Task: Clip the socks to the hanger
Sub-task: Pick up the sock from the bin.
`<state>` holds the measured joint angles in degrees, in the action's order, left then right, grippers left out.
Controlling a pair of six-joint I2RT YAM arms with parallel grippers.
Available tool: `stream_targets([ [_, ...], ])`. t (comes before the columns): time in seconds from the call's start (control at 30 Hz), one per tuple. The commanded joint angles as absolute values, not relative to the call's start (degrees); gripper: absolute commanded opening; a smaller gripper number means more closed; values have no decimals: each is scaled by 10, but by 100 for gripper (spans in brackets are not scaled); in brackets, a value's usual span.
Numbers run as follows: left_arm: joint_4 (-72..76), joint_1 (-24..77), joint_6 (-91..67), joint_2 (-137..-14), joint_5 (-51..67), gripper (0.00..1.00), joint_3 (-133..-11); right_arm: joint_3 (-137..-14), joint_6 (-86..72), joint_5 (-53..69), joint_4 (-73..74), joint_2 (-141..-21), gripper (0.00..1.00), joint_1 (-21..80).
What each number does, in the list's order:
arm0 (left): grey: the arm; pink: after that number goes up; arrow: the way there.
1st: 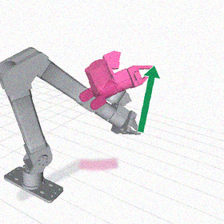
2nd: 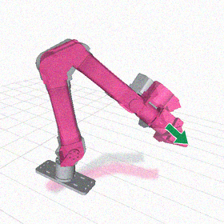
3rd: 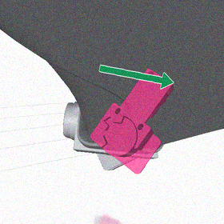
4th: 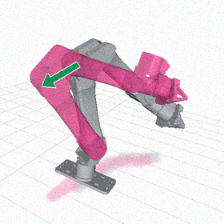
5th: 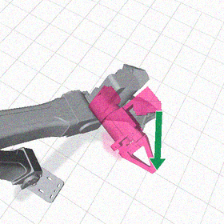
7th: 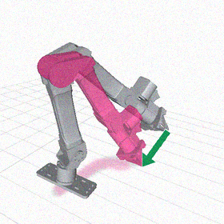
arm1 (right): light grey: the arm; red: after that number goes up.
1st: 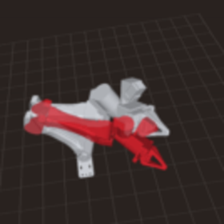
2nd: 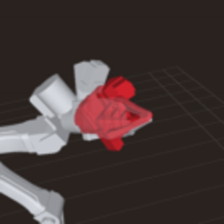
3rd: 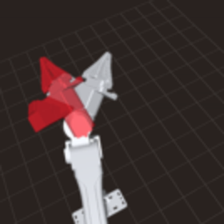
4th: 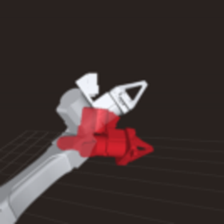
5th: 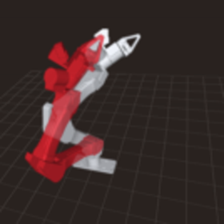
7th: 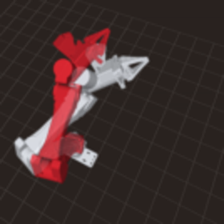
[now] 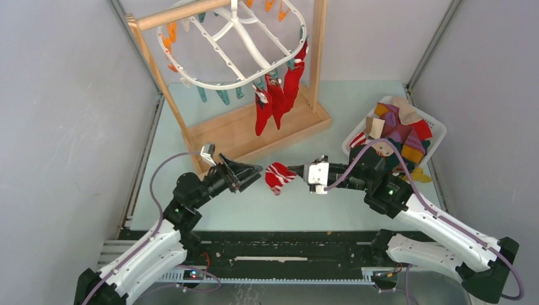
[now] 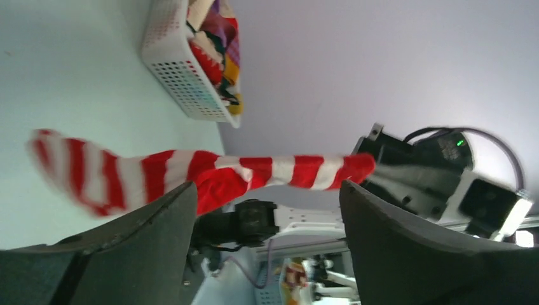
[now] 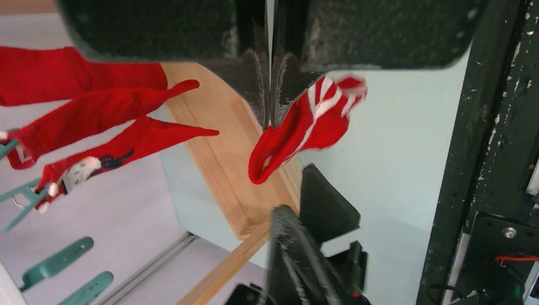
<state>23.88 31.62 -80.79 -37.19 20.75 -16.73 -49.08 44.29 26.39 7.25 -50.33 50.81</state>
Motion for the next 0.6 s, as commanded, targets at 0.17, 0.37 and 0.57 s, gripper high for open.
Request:
stream_targets([
  [0.17,81,311,-300,-224,227,95,-242,-535,327,335,101,-514,0,451],
  [0.37,141,335,-79,-262,315,96,-256,-545,314,367,109,-521,0,442],
  [0.57,156,349,35,-370,361,96,-309,-554,314,379,112,-526,0,442],
])
